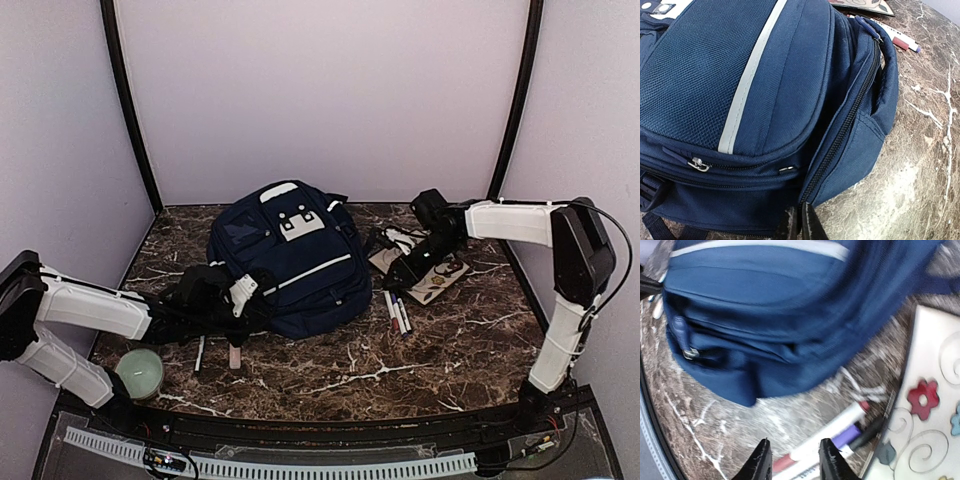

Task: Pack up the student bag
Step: Zip the student bag into the largest pocket of the bag, then pick up the student bag from the center of the board, then pass from the right arm to the left, then grab the largest pocket of the student bag.

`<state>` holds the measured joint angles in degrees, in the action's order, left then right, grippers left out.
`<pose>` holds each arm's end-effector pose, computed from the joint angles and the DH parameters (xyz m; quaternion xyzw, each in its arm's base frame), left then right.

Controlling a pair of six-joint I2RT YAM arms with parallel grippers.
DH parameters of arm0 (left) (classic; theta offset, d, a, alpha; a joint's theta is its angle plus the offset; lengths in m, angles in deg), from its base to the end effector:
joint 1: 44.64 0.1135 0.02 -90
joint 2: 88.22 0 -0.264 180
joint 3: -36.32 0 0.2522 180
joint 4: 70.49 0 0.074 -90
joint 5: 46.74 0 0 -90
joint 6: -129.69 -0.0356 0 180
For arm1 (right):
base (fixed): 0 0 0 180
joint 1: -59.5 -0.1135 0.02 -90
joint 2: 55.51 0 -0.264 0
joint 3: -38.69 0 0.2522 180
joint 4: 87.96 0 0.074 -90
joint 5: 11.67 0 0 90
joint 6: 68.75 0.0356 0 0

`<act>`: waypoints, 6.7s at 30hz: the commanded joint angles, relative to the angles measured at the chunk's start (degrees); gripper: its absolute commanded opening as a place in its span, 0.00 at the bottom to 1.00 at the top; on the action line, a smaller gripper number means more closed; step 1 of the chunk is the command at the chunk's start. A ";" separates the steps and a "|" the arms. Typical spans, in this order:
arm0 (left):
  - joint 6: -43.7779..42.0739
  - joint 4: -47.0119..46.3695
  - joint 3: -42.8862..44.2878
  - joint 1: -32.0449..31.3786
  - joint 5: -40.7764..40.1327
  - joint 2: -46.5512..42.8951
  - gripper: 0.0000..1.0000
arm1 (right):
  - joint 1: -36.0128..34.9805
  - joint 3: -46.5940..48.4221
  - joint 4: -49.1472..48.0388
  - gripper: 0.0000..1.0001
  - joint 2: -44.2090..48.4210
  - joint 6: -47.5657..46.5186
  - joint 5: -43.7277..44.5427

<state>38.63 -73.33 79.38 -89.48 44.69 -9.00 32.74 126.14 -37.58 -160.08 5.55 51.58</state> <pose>0.1879 -0.1881 0.1638 0.3486 0.8081 -0.1872 0.4363 0.3213 0.1800 0.1970 -0.3876 0.8731 0.2441 0.1671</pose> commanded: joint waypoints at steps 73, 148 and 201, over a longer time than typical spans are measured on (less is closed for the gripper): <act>-15.62 -11.36 22.42 -10.27 2.05 19.98 0.50 | -11.73 10.68 -5.60 0.00 -0.24 13.97 -7.19; -11.05 -17.54 23.00 -9.31 5.52 23.20 0.07 | -4.88 -2.70 -8.41 0.08 -0.86 -9.65 -20.18; -12.18 -20.10 18.27 -9.04 5.12 20.83 0.07 | -9.47 -0.79 -5.75 0.00 -2.26 -18.68 -14.57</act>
<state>26.63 -90.62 98.33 -98.44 50.18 15.63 24.26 126.91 -44.44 -166.27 -13.88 36.26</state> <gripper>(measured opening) 0.067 0.021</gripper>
